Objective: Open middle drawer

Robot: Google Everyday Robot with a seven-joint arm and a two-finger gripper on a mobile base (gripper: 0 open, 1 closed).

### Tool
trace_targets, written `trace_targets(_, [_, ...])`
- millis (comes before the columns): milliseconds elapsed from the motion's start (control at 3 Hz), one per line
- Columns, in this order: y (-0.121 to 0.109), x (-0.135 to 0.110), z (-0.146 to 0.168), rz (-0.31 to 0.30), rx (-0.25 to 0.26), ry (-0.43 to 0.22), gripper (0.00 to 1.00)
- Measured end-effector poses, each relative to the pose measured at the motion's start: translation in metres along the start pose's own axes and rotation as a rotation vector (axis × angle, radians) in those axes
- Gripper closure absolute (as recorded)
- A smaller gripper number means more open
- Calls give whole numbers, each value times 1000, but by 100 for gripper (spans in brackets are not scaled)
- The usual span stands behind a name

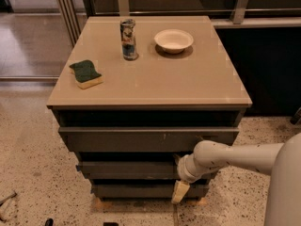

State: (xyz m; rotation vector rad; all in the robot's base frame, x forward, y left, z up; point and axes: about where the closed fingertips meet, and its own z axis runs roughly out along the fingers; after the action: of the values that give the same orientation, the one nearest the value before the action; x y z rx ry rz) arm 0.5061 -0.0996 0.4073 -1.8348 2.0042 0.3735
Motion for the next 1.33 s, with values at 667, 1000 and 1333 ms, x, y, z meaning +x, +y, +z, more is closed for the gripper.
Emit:
trace_targets(667, [18, -5, -3, 6, -71, -20, 0])
trace_targets(1000, [41, -8, -16, -1, -93, -29, 0])
trace_targets(1333, [71, -7, -29, -4, -140, -23, 0])
